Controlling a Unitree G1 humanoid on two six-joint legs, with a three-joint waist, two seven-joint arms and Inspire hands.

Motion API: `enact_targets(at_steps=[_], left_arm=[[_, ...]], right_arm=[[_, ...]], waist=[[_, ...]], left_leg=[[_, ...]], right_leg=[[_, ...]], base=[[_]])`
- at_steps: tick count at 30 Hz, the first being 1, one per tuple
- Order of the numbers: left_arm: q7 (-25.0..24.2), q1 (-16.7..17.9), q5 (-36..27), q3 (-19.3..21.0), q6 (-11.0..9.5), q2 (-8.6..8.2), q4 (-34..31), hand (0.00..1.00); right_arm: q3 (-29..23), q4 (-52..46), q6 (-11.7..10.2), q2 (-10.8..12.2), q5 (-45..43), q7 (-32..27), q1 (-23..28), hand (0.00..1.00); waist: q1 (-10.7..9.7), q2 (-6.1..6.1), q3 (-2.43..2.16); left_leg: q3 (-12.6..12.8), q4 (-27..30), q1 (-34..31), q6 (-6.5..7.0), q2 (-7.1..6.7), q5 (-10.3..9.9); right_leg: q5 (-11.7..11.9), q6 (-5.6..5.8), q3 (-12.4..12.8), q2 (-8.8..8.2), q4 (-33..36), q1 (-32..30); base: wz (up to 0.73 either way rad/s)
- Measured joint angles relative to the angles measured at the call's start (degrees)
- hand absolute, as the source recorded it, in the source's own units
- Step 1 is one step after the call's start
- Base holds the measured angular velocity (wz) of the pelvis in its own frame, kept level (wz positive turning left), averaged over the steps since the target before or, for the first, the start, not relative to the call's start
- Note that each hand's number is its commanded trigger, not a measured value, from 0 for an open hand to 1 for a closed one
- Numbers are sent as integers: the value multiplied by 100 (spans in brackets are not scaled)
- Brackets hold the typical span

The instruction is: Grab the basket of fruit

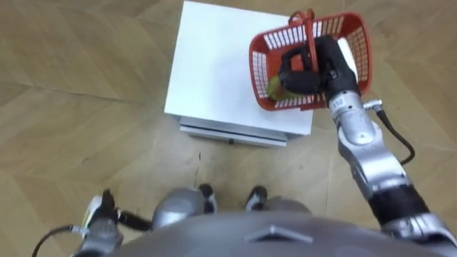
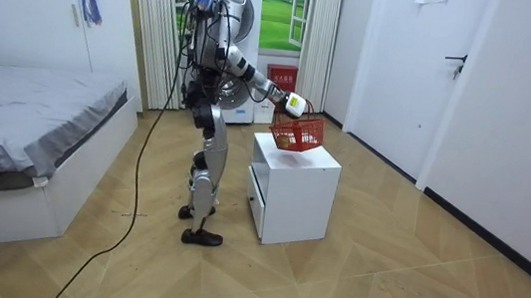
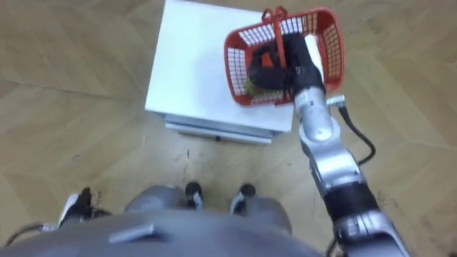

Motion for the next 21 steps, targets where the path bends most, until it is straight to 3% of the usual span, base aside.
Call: enact_targets(at_steps=[8,17,18,19,20,21], left_arm=[[-209,34,161,-55,110,1,85,0],[-277,31,160,-56,182,1,76,0],[-300,31,160,-56,201,1,75,0],[-331,31,160,-57,233,0,68,0],[-336,31,160,-57,260,-1,28,0],[-336,31,160,-57,266,-1,17,0]], right_arm=[[-2,764,-68,217,284,-264,-514,100],[47,930,-208,352,287,-295,-540,100],[59,943,-208,367,286,-292,-536,74],[97,978,-208,393,287,-294,-536,6],[148,1035,-211,408,302,-296,-537,0],[182,1063,-211,407,311,-293,-536,0]], waist=[[42,-35,29],[109,31,61],[110,33,60],[109,33,59],[114,30,58],[120,29,57]], left_leg=[[-74,93,-419,1,-23,0],[-185,126,-536,2,-27,1],[-192,126,-539,2,-27,1],[-204,126,-543,2,-27,1],[-216,126,-547,2,-28,1],[-221,127,-548,2,-30,1]], right_leg=[[81,29,-185,-13,-11,-305],[91,32,-350,-60,-14,-346],[91,32,-364,-61,-14,-346],[91,32,-424,-66,-14,-344],[91,31,-517,-77,-13,-343],[91,31,-527,-80,-13,-342]], base=[[10],[7],[5],[4],[3],[0]])
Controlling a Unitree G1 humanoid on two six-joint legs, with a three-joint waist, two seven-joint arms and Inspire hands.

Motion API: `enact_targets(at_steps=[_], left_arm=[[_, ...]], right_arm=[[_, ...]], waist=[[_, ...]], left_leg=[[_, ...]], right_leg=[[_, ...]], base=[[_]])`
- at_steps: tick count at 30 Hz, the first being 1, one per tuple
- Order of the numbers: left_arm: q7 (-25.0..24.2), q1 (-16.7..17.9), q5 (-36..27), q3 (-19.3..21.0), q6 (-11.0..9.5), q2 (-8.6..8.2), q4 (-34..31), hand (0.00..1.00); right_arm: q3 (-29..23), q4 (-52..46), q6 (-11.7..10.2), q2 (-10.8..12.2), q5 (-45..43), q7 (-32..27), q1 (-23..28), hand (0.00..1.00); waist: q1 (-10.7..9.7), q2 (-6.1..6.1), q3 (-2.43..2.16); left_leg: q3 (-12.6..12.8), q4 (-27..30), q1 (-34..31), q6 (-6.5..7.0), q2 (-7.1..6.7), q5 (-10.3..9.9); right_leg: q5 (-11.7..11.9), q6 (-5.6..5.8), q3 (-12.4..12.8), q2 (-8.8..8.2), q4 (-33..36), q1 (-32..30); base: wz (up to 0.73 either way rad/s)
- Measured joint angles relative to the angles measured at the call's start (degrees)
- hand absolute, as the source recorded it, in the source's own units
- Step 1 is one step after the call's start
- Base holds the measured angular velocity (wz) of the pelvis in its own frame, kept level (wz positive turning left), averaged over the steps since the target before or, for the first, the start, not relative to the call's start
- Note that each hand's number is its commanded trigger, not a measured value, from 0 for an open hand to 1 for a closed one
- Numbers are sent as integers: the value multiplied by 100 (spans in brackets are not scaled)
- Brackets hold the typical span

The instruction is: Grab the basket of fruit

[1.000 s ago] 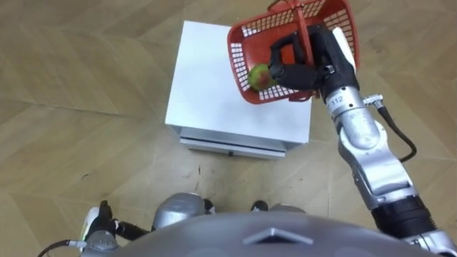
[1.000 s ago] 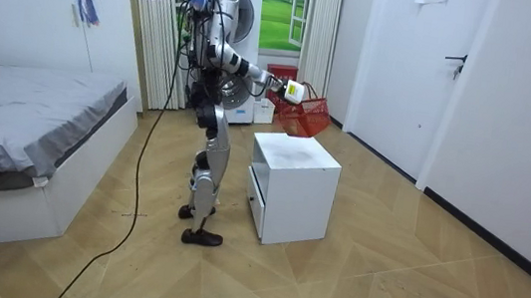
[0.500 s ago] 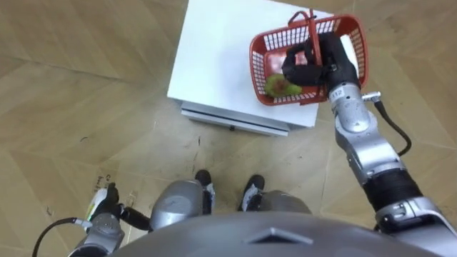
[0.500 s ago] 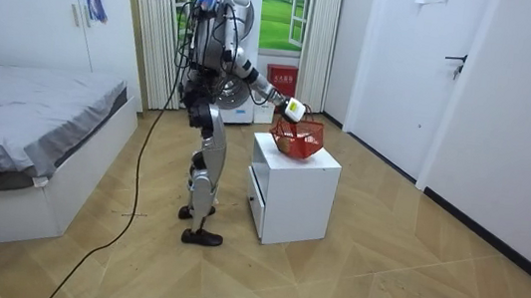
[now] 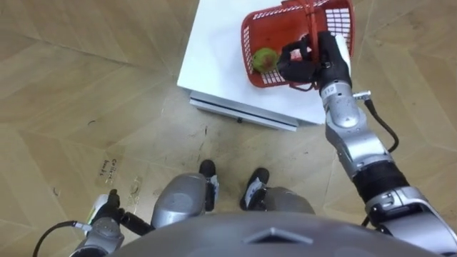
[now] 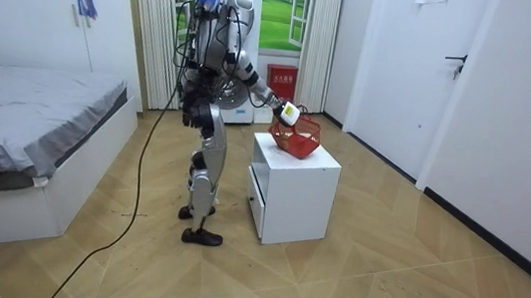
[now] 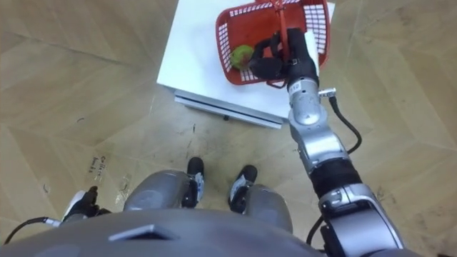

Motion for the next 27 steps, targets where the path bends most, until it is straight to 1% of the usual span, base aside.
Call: enact_targets(at_steps=[5,12,17,20,22,27], left_arm=[[0,-7,-11,2,-6,0,-46,0],[5,4,-18,-6,-5,-9,-47,0],[9,16,-15,-71,2,-9,-41,0],[7,17,-12,-71,9,-8,-43,0],[3,17,-9,-71,9,-9,-39,0],[-1,63,-5,-99,17,-9,-53,0]], right_arm=[[155,157,0,27,4,5,16,0],[320,288,0,28,-12,-32,37,0],[457,281,1,23,-14,16,123,0],[486,229,4,23,-150,75,245,0],[489,186,6,23,-232,120,291,0],[487,47,6,22,-234,267,354,0]], waist=[[26,-14,-9],[38,-31,-21],[38,-119,-76],[37,-154,-97],[35,-163,-96],[21,-205,-81]], left_leg=[[-21,15,17,0,-8,0],[-7,15,57,0,-7,1],[4,10,122,0,-7,1],[9,26,131,0,-7,1],[26,33,143,1,-4,0],[90,-121,421,1,1,0]], right_leg=[[0,0,-59,-14,1,19],[0,-1,-54,-12,2,54],[1,-2,0,-10,7,120],[4,-7,14,-10,14,132],[7,-11,25,-8,19,140],[7,-12,41,-2,8,320]], base=[[0],[0],[0],[0],[-2],[-7]])
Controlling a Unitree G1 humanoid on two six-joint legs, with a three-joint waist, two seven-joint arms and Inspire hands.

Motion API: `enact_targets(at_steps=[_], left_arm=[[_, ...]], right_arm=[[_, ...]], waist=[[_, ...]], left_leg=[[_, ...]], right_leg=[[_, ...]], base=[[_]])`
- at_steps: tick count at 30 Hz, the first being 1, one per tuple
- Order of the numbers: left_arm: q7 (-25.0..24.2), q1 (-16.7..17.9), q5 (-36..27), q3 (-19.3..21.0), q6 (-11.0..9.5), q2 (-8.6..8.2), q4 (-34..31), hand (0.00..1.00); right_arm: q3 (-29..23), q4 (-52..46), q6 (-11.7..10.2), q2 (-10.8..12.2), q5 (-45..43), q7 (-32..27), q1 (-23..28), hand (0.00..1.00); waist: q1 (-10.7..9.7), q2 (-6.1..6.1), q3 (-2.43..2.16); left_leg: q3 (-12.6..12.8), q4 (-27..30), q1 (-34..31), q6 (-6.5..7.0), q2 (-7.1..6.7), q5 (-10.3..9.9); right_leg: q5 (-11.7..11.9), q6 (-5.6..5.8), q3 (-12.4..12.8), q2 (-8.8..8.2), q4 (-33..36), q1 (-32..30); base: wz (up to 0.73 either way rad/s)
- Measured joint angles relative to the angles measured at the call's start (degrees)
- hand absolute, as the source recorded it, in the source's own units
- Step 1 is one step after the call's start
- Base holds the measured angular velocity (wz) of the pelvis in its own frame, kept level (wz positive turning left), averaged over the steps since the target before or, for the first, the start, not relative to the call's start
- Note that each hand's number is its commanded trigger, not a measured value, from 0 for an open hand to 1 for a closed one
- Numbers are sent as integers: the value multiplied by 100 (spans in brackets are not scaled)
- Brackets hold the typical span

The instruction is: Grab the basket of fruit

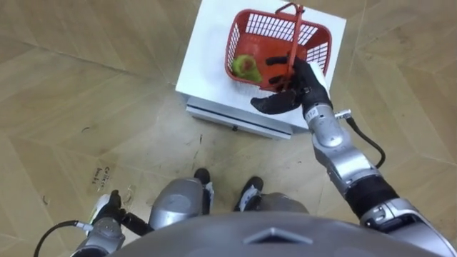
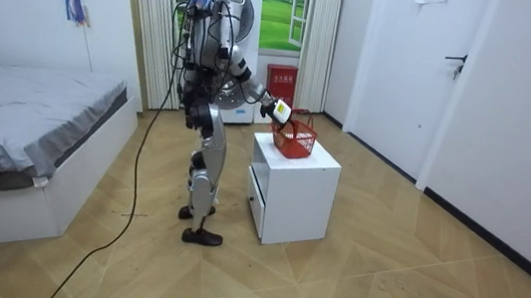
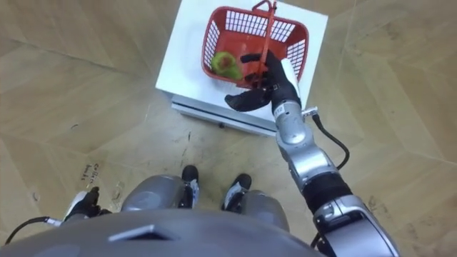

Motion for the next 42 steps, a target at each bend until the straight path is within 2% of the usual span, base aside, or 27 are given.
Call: enact_targets(at_steps=[6,11,15,16,20,31,32,33,39,42], left_arm=[[-7,9,-30,6,17,1,4,0],[20,10,-244,-16,16,-26,-3,0],[20,35,-240,-5,21,-70,7,0],[23,68,-240,7,24,-85,6,0],[82,48,-233,115,16,-163,-6,0],[133,112,-188,133,-17,-169,-309,0],[135,183,-186,134,-31,-168,-429,0],[134,187,-186,134,-32,-169,-474,0],[125,207,-176,287,-127,-168,-619,0],[128,299,-171,502,-126,-170,-611,0]], right_arm=[[-10,-257,-3,-23,-36,-2,114,0],[-13,-684,-5,-151,-40,-7,454,0],[-22,-1007,-17,-262,-110,18,860,0],[-30,-1091,-17,-267,-171,39,973,0],[-188,-1175,-17,-247,-279,80,1143,0],[-849,-1548,-20,-241,-494,259,1555,0],[-890,-1549,-21,-239,-550,263,1625,0],[-916,-1539,-20,-238,-600,262,1658,0],[-1222,-521,-94,-222,-1087,239,1811,0],[-1455,524,-99,-233,-1085,237,1860,0]], waist=[[-143,-25,-5],[-184,75,53],[-235,201,33],[-247,243,12],[-473,364,-29],[-745,429,-24],[-773,453,-50],[-782,460,-52],[-888,484,-64],[-912,478,-74]], left_leg=[[-6,-15,129,0,0,0],[102,-158,393,0,7,-2],[219,-263,580,0,12,-2],[283,-303,657,0,20,-2],[286,-343,861,0,20,-2],[301,-405,1217,-8,18,-6],[302,-413,1244,-8,16,-6],[303,-423,1265,-8,14,-6],[282,-475,1426,-8,12,-6],[280,-543,1621,-20,3,-18]], right_leg=[[3,6,9,19,-87,168],[6,11,135,42,-112,321],[7,15,287,86,-112,401],[7,16,331,87,-112,427],[3,22,348,87,-144,620],[2,33,401,140,-188,965],[0,35,402,140,-190,982],[0,36,404,140,-190,995],[-10,50,397,113,-206,1161],[-24,73,438,133,-300,1380]], base=[[1],[-11],[-19],[-20],[-5],[-1],[0],[0],[2],[-1]])
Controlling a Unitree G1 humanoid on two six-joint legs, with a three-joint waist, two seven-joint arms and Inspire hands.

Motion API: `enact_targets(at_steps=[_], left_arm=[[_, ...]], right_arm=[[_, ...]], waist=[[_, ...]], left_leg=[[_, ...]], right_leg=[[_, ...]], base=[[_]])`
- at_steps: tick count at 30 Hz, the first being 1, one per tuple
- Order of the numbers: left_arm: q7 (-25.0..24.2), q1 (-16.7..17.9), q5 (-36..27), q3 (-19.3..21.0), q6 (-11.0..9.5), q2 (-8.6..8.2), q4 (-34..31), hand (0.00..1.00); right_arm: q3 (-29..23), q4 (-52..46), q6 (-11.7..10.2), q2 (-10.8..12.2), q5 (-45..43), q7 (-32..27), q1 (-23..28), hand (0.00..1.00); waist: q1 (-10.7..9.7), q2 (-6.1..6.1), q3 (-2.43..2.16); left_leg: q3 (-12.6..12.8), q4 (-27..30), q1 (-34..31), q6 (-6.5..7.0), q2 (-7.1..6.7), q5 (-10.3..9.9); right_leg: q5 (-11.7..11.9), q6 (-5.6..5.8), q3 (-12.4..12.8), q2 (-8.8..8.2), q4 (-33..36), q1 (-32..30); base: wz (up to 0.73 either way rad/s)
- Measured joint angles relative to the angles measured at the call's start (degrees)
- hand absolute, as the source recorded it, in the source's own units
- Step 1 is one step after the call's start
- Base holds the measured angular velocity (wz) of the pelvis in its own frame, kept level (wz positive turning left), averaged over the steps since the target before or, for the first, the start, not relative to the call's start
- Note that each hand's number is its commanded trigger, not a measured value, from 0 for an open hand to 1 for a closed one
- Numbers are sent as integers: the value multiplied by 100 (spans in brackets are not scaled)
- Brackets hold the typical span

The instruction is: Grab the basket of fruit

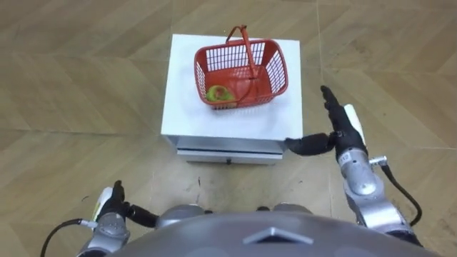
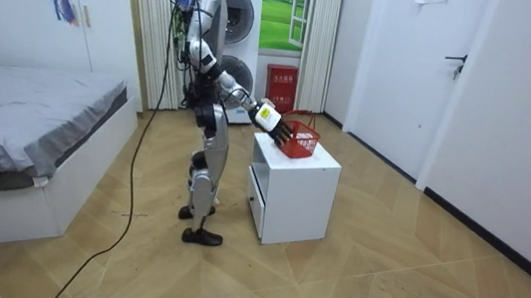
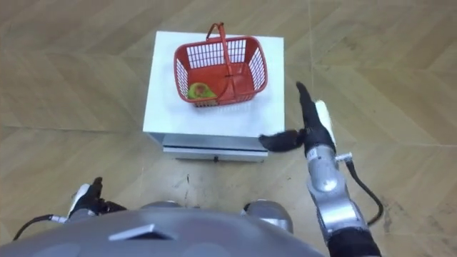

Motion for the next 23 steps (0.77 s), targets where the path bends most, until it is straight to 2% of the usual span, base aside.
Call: enact_targets(at_steps=[3,7,10,12,14,15,17,23], left_arm=[[10,89,69,71,34,1,64,0],[5,202,628,318,258,-37,64,0],[13,226,995,540,487,-171,106,0],[-16,267,1085,589,607,-255,109,0],[-114,281,1128,649,722,-306,110,0],[-135,289,1128,653,750,-320,117,0],[-251,291,1126,654,862,-361,175,0],[-486,273,1120,673,914,-366,176,0]], right_arm=[[-175,929,53,16,51,-38,25,0],[-412,1909,149,107,39,-102,12,0],[-422,2600,417,138,-295,-113,-148,0],[-421,2980,611,161,-386,-20,-186,0],[-406,3199,920,218,-508,274,-169,0],[-401,3261,978,233,-519,348,-177,0],[-350,3402,1230,269,-640,641,-176,0],[-349,3574,1629,268,-713,1103,-363,0]], waist=[[-7,6,-8],[-14,8,-8],[3,-27,-16],[-7,-30,-1],[4,-63,-18],[2,-68,-16],[2,-85,-9],[17,-164,-5]], left_leg=[[-4,3,35,-15,2,-19],[-10,4,107,-33,15,-37],[-13,14,113,-33,19,-56],[-39,19,164,-32,15,-56],[-75,35,198,-42,15,-76],[-86,38,200,-43,15,-76],[-130,49,227,-45,11,-77],[-161,50,296,-65,6,-91]], right_leg=[[-3,5,31,48,-6,39],[-21,7,59,67,-4,117],[-33,4,48,58,24,127],[-36,5,19,56,10,189],[-70,7,2,57,15,242],[-72,6,-5,58,14,250],[-84,5,-50,53,9,286],[-161,-1,-28,61,16,314]], base=[[-3],[0],[0],[6],[8],[7],[9],[1]])
